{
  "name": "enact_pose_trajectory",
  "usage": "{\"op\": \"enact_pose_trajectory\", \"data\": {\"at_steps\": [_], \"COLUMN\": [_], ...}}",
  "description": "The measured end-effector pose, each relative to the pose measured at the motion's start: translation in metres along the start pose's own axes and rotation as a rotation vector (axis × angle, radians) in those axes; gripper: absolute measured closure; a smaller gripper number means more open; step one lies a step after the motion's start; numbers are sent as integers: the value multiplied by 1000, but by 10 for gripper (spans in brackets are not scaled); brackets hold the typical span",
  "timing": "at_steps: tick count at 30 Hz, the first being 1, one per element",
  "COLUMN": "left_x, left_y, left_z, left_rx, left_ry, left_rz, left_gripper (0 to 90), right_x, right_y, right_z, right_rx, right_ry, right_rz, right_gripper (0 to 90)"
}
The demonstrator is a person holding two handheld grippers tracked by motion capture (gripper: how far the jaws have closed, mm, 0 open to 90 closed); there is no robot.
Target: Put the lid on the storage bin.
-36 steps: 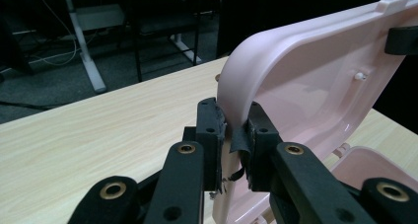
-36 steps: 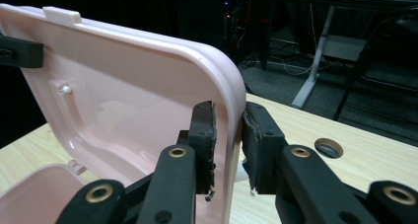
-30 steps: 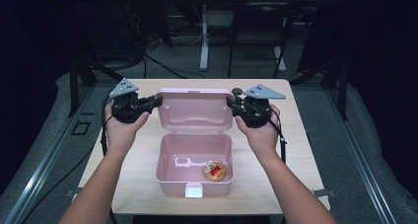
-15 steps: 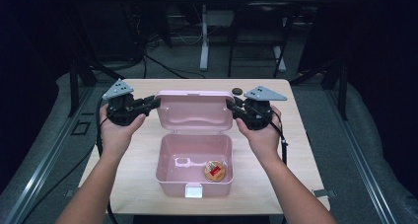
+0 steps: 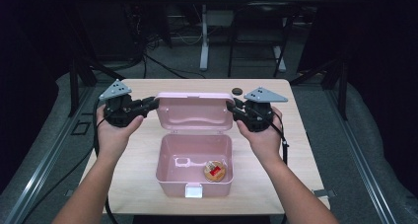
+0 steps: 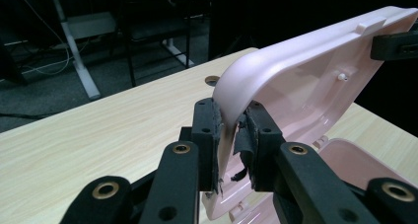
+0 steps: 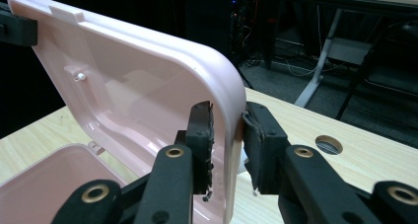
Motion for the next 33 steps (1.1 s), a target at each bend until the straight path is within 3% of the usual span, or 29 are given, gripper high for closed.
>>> {"op": "enact_pose_trajectory", "data": {"at_steps": [16, 26, 31, 33], "left_x": [4, 6, 8, 9], "left_y": [0, -1, -2, -2], "left_z": [5, 8, 9, 11], "left_rx": [-19, -21, -21, -20], "left_ry": [-1, -3, -7, -8], "left_rz": [-21, -28, -34, -42], "left_gripper": [780, 778, 769, 767], "right_x": [-4, -7, -8, -9], "right_y": [2, 5, 6, 7], "right_z": [5, 7, 9, 12], "right_rx": [-10, -28, -28, -24], "right_ry": [11, 36, 31, 16], "right_rz": [18, 18, 30, 32], "right_gripper": [715, 640, 669, 729]}}
Point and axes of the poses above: each handheld gripper's, and its own axes: z roughly backward along the jaws, y roughly out of its top, x roughly to its right, the point moved 5 cm from there along -z, roughly forward along the jaws, and after that the axes turned 6 degrees about x, right-handed, at the moved point
